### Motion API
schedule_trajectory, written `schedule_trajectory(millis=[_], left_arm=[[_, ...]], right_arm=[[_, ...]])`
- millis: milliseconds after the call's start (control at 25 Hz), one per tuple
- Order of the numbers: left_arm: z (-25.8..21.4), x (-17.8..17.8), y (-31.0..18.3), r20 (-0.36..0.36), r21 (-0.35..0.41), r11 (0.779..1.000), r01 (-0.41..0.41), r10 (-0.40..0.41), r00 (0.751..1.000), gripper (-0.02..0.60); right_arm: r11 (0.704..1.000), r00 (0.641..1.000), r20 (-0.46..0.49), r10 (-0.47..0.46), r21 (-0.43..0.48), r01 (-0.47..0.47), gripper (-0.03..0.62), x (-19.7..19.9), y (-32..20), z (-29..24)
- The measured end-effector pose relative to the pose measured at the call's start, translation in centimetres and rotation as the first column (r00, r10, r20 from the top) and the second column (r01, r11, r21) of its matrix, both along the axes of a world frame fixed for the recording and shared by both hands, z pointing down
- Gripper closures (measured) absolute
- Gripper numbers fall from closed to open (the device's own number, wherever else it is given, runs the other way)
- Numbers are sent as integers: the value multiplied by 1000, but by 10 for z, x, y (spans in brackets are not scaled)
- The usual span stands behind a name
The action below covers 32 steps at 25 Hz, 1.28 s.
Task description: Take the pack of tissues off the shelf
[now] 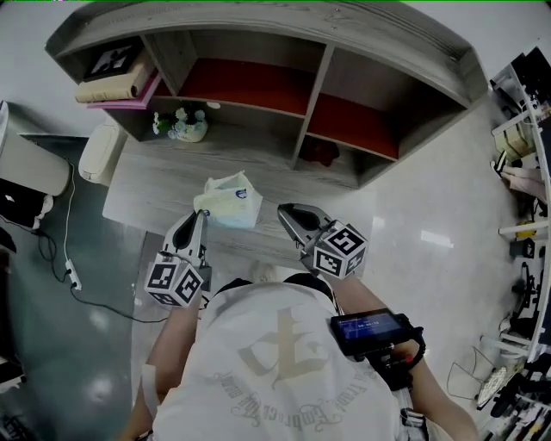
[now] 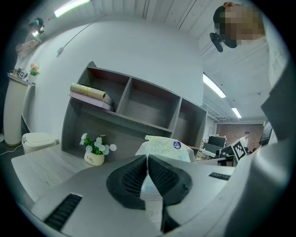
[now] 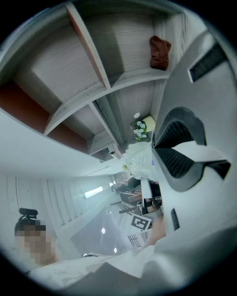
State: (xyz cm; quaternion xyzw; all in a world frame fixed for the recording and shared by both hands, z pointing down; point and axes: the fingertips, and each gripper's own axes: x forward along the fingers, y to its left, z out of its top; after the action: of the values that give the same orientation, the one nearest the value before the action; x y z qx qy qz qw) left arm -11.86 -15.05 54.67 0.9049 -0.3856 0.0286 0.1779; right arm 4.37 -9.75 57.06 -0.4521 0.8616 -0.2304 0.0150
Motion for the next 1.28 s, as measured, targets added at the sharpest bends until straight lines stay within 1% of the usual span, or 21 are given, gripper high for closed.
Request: schedule_trajectory(millis=[320, 680, 960, 1280], left_arm=[[23, -4, 15, 24, -29, 1000, -13, 13, 1000, 557], [44, 5, 29, 35, -74, 995, -67, 69, 997, 557], [53, 5, 30, 51, -83, 992, -97, 102, 994, 560], [58, 14, 21, 59, -80, 986, -144, 149, 987, 560]], right_arm=[[1000, 1000, 1, 8, 0, -8, 589, 4, 15, 4], [1000, 1000, -7, 29, -12, -29, 589, 9, 32, 14], [999, 998, -16, 54, -6, -54, 591, 10, 31, 16], [995, 995, -16, 95, 6, -95, 591, 16, 24, 15]])
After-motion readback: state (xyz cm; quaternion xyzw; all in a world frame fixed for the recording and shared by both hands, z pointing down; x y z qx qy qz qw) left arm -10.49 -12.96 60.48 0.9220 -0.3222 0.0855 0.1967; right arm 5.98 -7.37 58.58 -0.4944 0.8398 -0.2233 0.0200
